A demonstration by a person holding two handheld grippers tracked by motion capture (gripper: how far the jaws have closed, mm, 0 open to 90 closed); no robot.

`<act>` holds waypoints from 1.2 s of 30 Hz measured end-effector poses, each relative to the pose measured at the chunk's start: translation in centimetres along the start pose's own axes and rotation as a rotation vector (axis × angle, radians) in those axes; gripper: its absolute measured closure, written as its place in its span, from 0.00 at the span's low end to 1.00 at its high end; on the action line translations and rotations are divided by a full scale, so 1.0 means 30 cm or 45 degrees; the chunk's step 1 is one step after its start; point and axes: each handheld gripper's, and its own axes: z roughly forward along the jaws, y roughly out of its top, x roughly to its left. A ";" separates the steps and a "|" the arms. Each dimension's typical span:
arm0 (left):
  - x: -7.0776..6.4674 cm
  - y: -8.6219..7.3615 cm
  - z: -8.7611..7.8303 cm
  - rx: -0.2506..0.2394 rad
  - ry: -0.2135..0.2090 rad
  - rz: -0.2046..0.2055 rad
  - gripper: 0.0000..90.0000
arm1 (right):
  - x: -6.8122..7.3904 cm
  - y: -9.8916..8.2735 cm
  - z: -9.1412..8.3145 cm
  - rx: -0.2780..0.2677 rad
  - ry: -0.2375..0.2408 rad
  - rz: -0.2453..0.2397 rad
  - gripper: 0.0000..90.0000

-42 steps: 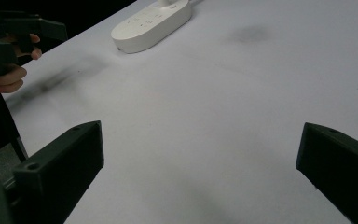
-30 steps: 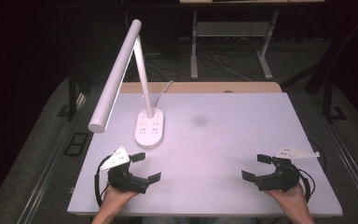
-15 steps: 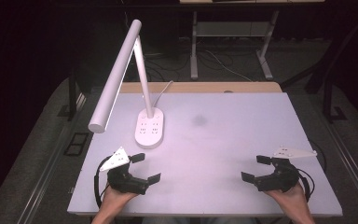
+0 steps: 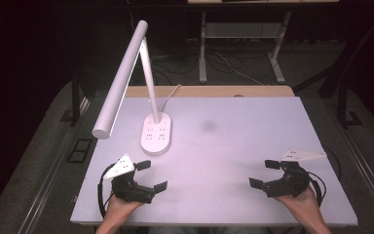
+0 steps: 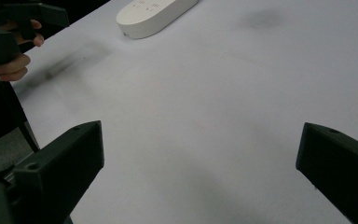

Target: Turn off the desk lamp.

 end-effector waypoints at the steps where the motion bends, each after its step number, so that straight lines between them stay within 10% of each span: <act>1: 0.000 0.000 0.000 -0.001 0.000 0.000 0.00 | 0.002 0.005 0.001 0.005 0.002 0.000 0.01; 36: 0.001 0.000 -0.008 -0.028 -0.009 -0.019 0.00 | 0.039 0.209 0.106 0.063 0.097 -0.083 0.01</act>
